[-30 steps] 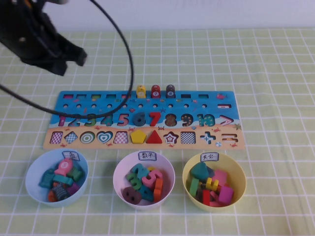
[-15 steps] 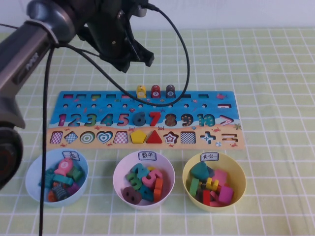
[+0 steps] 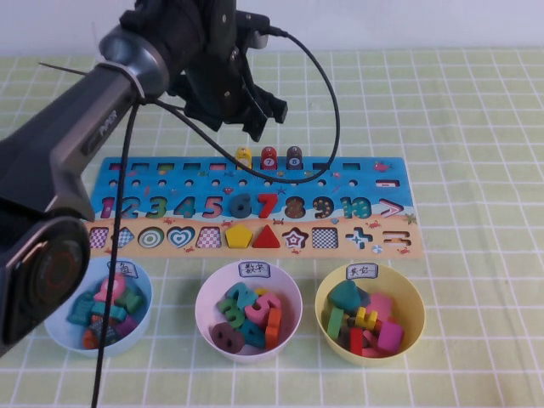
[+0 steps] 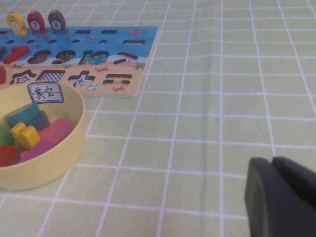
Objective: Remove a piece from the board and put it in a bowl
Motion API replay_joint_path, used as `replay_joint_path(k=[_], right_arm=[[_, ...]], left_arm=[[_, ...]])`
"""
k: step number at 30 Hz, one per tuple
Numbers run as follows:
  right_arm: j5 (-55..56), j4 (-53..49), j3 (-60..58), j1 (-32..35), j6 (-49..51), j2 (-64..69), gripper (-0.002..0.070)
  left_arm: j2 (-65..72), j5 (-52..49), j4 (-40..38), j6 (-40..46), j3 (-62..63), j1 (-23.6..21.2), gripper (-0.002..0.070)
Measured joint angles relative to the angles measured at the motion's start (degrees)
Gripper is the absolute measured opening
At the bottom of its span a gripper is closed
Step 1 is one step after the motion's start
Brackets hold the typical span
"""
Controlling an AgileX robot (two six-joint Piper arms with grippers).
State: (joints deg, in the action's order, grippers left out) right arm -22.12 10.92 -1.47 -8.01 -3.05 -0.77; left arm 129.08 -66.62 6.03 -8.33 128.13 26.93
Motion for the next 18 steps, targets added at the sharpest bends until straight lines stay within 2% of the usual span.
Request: replay_joint_path(k=[18], right_arm=[[0.0,0.0,0.0,0.0,0.0,0.0,-0.0017]], left_arm=[[4.14,4.65,1.65,-0.72,0.12,0.0,0.0422]])
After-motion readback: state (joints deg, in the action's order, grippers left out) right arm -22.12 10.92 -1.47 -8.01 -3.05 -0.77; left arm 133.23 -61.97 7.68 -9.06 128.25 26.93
